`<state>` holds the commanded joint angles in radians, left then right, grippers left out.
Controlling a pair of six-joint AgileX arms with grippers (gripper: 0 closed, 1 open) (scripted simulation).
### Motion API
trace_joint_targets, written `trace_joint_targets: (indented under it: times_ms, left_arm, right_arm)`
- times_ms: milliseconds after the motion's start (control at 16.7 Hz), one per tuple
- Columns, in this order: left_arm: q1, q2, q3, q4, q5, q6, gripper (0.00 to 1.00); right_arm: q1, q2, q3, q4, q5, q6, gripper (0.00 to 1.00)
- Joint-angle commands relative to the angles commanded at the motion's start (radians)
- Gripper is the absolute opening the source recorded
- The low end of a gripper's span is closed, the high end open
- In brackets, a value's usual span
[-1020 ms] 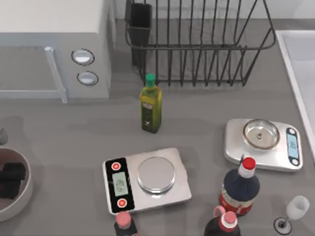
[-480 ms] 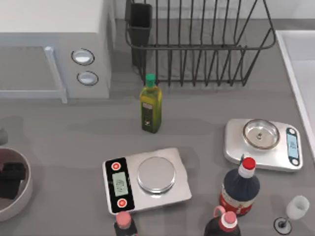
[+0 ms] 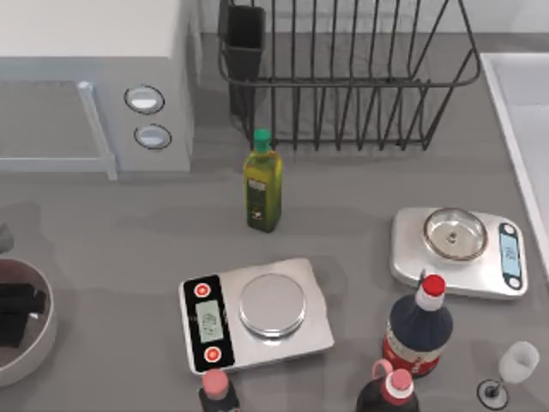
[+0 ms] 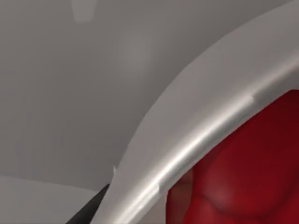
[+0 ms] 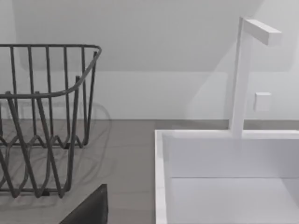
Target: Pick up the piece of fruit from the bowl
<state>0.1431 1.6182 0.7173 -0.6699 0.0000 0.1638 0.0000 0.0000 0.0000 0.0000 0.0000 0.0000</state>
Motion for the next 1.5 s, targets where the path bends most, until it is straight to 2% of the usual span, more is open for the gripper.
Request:
trace_joint_targets:
  times_ms: [360,420,660,840,1260,1500]
  left_arm:
    - [0.000,0.000,0.000,0.000,0.000,0.000,0.00]
    - [0.002,-0.031,0.020,-0.025,0.037,-0.012,0.00]
    - [0.002,-0.026,0.087,-0.094,0.037,-0.012,0.00]
    - [0.001,-0.025,0.244,-0.256,0.037,-0.013,0.00]
    - [-0.007,-0.068,0.760,-0.844,0.037,-0.022,0.00]
    - [-0.012,-0.107,0.942,-1.032,0.036,-0.027,0.00]
  right_arm:
    - [0.000,0.000,0.000,0.000,0.000,0.000,1.00]
    - [0.000,0.000,0.000,0.000,0.000,0.000,1.00]
    - [0.000,0.000,0.000,0.000,0.000,0.000,1.00]
    - [0.000,0.000,0.000,0.000,0.000,0.000,1.00]
    - [0.000,0.000,0.000,0.000,0.000,0.000,1.00]
    - [0.000,0.000,0.000,0.000,0.000,0.000,1.00]
